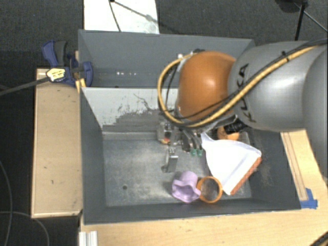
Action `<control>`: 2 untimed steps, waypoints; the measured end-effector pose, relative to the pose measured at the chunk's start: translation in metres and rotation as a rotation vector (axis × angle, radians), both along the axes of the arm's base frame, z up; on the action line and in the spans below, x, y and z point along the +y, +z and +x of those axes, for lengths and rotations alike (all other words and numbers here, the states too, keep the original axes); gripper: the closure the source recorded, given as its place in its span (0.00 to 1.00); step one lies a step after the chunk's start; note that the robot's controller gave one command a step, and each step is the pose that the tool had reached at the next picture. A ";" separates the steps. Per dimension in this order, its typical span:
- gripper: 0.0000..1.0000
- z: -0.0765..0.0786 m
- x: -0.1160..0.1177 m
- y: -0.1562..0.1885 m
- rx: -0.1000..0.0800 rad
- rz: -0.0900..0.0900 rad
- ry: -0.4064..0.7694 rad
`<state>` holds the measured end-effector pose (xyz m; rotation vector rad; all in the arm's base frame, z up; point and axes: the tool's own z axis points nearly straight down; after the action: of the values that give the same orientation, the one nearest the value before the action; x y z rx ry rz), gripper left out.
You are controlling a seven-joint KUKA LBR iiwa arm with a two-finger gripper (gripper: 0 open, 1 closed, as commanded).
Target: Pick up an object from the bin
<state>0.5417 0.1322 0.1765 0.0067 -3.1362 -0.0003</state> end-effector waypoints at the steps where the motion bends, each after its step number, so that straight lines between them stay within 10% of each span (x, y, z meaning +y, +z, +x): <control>1: 0.00 0.002 -0.001 0.004 -0.008 0.001 -0.004; 2: 0.00 -0.016 -0.040 -0.056 -0.012 0.001 0.083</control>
Offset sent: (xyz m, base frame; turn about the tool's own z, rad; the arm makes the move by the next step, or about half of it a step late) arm -0.0324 -0.0730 -0.1065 -0.1473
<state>0.5253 0.0917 0.1203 0.1370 -3.1447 -0.0018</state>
